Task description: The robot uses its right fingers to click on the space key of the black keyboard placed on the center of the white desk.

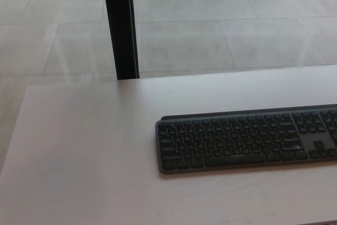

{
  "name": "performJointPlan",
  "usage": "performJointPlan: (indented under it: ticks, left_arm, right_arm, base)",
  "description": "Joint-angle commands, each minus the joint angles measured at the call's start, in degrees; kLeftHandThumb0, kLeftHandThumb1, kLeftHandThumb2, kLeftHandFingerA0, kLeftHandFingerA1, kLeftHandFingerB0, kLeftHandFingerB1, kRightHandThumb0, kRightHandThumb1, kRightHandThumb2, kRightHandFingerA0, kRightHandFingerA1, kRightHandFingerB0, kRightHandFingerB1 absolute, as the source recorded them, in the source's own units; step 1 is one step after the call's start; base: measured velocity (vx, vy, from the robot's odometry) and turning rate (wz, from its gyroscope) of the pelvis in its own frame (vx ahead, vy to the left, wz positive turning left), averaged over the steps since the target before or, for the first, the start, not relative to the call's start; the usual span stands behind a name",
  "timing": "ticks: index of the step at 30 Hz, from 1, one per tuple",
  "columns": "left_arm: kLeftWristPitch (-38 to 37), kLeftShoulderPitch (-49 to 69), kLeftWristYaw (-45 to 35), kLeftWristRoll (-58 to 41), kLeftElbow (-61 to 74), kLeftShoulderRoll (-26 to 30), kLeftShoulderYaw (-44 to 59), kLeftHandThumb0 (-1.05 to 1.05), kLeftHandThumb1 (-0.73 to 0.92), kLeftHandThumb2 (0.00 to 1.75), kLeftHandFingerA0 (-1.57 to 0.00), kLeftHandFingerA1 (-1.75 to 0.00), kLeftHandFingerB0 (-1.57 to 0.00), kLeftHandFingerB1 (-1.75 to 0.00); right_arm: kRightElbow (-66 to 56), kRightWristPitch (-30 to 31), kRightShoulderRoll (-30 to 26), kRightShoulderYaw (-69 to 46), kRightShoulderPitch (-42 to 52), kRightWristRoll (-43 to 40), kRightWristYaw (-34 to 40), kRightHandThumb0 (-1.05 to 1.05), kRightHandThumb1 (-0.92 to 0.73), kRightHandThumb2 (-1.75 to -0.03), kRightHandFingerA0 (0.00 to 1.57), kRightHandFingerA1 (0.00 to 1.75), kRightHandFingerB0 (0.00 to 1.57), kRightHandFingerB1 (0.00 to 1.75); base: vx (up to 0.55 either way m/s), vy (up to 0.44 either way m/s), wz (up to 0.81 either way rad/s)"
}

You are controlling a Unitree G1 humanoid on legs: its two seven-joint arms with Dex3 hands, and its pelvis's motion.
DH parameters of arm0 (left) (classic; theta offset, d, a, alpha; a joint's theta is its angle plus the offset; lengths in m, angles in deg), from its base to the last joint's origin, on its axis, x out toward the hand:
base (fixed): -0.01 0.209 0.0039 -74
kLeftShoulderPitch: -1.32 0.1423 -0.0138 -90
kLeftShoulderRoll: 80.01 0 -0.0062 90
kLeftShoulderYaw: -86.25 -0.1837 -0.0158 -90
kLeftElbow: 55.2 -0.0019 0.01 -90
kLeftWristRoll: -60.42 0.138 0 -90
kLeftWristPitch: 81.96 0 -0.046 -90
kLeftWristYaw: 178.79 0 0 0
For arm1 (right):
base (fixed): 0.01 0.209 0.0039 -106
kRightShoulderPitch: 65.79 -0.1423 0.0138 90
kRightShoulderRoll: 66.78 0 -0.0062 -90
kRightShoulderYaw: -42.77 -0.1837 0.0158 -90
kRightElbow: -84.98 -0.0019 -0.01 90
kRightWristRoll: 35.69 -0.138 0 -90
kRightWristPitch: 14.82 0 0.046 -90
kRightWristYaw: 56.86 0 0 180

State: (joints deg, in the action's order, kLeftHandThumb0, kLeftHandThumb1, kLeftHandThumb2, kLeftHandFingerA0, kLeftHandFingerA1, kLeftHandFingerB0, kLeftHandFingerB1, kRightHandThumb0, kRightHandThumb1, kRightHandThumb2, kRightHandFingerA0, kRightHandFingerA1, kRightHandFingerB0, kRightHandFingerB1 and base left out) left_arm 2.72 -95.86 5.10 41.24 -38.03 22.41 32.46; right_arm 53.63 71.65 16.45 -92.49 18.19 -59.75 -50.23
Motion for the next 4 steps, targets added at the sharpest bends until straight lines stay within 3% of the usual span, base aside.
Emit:
performJointPlan:
  ticks: [1,4]
  left_arm:
    - [-0.52,0.43,0.31,-0.02,0.01,0.94,-0.25,-0.52,0.66,0.60,-0.70,-0.75,-0.61,-0.58]
    - [-0.45,0.22,0.13,-0.40,-0.01,0.95,0.08,-0.51,0.66,0.60,-0.71,-0.75,-0.61,-0.58]
  right_arm:
    - [0.63,-0.23,-1.18,0.08,0.47,-1.15,-0.64,-0.53,-0.51,-0.61,0.90,0.87,0.68,0.73]
    - [0.27,-0.52,-0.99,0.42,0.60,-0.87,-0.12,-0.53,-0.50,-0.61,0.96,0.88,0.79,0.76]
  base:
    - [0.00,0.000,0.00]
    - [0.00,0.000,0.00]
